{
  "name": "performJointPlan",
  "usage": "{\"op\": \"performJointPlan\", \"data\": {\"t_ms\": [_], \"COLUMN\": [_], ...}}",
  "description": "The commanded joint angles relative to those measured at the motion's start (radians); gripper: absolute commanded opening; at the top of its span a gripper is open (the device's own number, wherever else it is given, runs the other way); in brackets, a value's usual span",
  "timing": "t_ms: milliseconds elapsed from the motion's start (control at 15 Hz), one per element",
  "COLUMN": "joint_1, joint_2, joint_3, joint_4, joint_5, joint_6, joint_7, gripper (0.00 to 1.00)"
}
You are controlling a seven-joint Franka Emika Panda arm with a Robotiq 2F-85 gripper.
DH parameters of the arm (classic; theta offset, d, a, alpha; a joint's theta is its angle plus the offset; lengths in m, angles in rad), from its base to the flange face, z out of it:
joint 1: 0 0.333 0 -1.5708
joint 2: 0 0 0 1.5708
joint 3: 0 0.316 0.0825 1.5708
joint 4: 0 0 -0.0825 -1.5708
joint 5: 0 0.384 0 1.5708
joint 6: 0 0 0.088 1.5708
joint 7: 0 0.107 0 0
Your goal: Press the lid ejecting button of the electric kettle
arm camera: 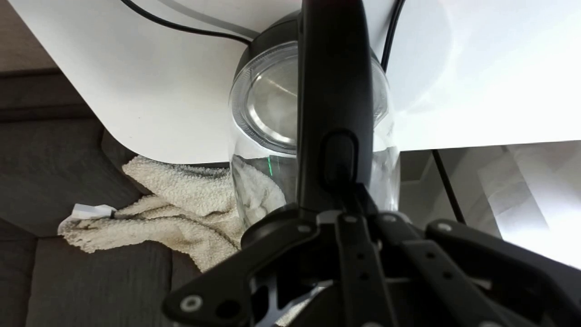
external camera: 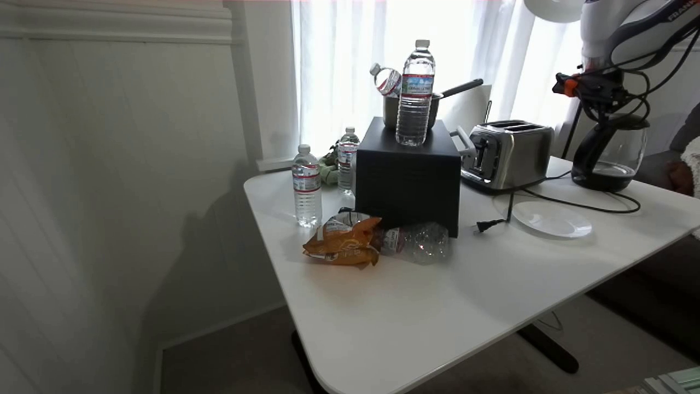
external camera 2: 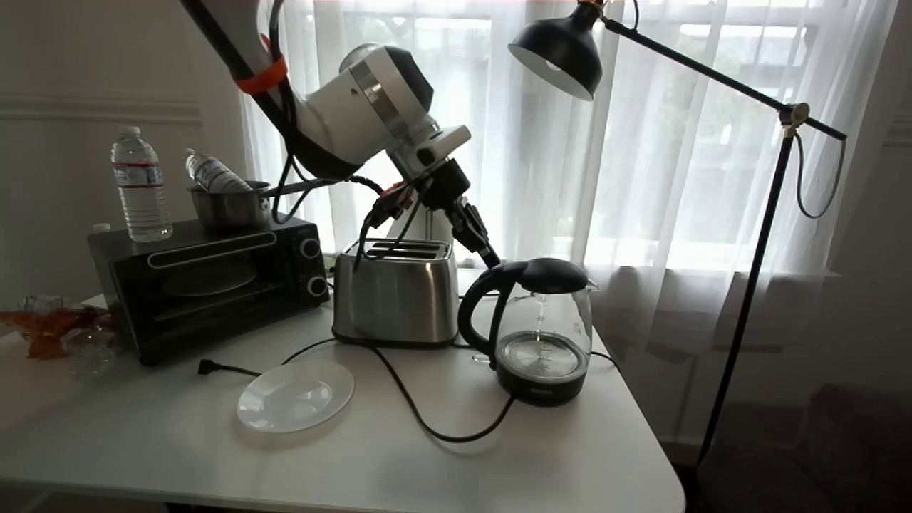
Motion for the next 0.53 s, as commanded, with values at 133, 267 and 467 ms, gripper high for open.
{"op": "performJointPlan", "data": {"t_ms": [133,267,467], "joint_1": [0.016,0.018,0.021], "joint_2": [0.040,0.040,0.040], "joint_3": [-0.025,-0.024,-0.022], "joint_4": [-0.031,-0.040,-0.056], "joint_5": [-0.049,-0.063,-0.086], "joint_6": [0.008,0.004,0.002], "joint_7": [0.044,0.050,0.056], "gripper": [0.02,0.02,0.02]}}
